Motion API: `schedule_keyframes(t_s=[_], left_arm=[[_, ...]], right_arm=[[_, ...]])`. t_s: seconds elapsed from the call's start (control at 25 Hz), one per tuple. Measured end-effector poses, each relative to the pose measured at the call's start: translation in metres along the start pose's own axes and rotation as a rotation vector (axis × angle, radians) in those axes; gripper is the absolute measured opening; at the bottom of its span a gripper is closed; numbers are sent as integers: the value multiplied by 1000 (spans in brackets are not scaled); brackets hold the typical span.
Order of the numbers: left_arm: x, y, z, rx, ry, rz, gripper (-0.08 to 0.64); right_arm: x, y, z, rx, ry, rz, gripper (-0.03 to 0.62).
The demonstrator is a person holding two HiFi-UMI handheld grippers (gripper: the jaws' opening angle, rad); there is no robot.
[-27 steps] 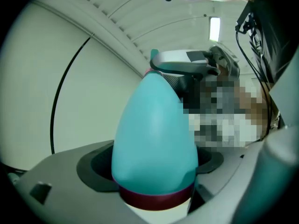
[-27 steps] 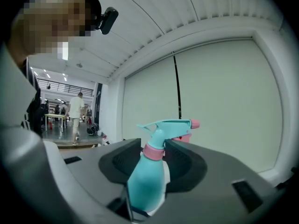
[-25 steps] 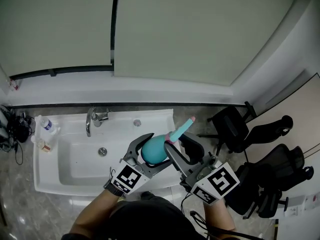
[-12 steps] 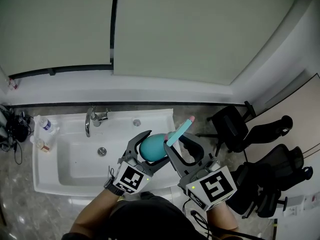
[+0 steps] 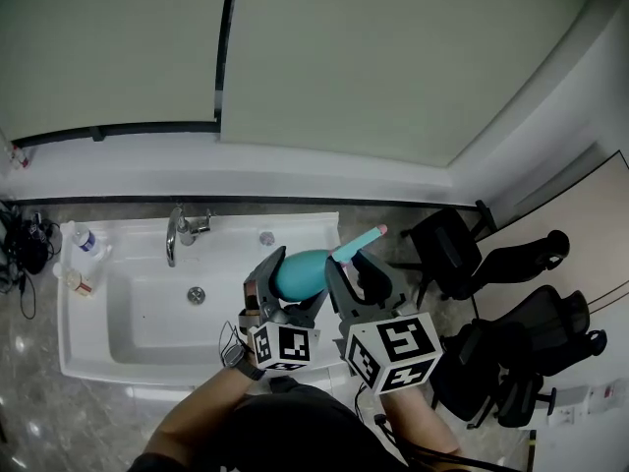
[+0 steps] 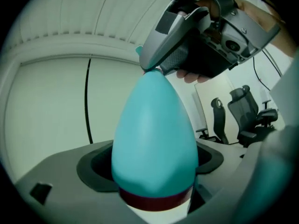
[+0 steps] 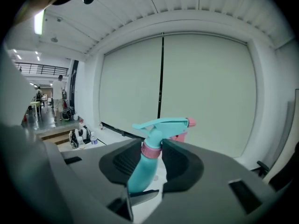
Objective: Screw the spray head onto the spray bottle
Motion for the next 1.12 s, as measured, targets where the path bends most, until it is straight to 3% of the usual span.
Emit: schedule_keyframes(t_s=[0.24, 0.52, 0.68, 0.8, 0.92, 1.0, 1.12], left_arm=[[4, -2, 6, -238, -212, 191, 446], [3, 16, 0, -367, -346, 353, 446], [1, 24, -10, -362, -361, 408, 446], [-3, 31, -18, -360, -401, 473, 446], [-11, 37, -27, -379, -475, 527, 447], [-15, 42, -31, -380, -515, 550, 447], [-22, 47, -35, -409, -559, 546, 448]], right_arm=[[-8, 3, -11, -65, -29, 25, 140], [-27, 17, -28, -239, -14, 41, 140], [-37, 23, -33, -226, 27, 115, 140], [-50, 30, -27, -93, 184, 193, 140], [-55, 32, -6, 42, 444, 234, 140], [-54, 32, 8, 87, 573, 236, 140], [-51, 31, 13, 100, 681, 247, 140]])
Point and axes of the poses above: the fingertips, and each gripper's own axes: x forward along the fingers, z to its right, y out of its top, the point moved 10 cm from there along -x, backward along the fingers, and after that the axes turned 5 degrees about x, right-handed, at the moved point
